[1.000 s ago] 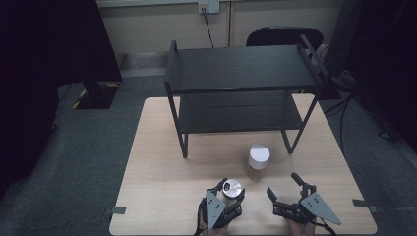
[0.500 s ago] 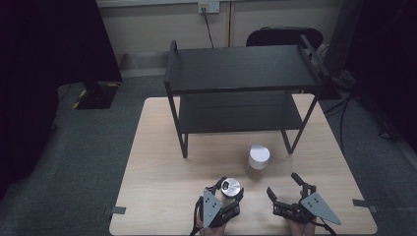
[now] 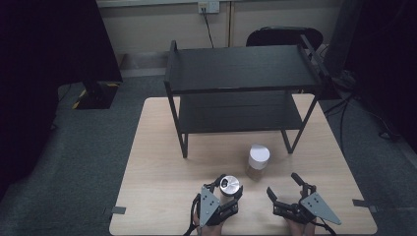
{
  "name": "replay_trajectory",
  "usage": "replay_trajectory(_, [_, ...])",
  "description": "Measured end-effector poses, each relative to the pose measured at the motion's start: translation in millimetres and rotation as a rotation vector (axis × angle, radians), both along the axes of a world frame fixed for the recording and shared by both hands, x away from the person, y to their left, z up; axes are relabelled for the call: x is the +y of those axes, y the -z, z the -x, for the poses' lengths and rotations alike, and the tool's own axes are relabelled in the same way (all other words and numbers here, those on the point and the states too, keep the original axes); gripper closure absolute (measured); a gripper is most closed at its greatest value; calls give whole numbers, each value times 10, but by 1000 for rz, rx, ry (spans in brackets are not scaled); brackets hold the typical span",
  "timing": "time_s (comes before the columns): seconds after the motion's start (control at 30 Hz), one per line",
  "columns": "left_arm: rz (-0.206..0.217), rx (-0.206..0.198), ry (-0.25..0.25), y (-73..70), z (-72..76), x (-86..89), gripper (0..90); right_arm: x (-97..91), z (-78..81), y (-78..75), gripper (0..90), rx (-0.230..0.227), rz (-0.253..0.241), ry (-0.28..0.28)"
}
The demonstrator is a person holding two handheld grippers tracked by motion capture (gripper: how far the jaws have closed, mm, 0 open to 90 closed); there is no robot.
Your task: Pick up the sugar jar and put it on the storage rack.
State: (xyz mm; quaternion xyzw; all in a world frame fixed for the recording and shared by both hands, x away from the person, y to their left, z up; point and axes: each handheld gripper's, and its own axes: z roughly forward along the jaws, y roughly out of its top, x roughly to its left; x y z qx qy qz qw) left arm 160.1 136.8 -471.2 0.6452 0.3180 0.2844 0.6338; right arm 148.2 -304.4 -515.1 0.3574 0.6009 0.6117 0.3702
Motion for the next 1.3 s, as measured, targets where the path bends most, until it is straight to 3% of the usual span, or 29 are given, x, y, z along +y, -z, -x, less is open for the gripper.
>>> replay_trajectory(0.23, [-11,-23,-16,-93,0,28,354,0,0,0,17,0,0,0])
replay_trajectory(0.3, [8,-16,-2,-129,-35,82,354,0,0,0,17,0,0,0])
replay_trajectory(0.47, [9,-26,2,-206,-71,121,354,1,0,0,17,0,0,0])
replay_trajectory(0.77, [16,-66,12,-451,-201,206,354,0,0,0,17,0,-1,0])
replay_trajectory(1.1, [33,-82,34,-692,-377,274,354,-1,-1,0,17,0,0,-1])
replay_trajectory(1.3, [6,-101,44,-887,-456,265,354,-1,-1,0,17,0,0,-1])
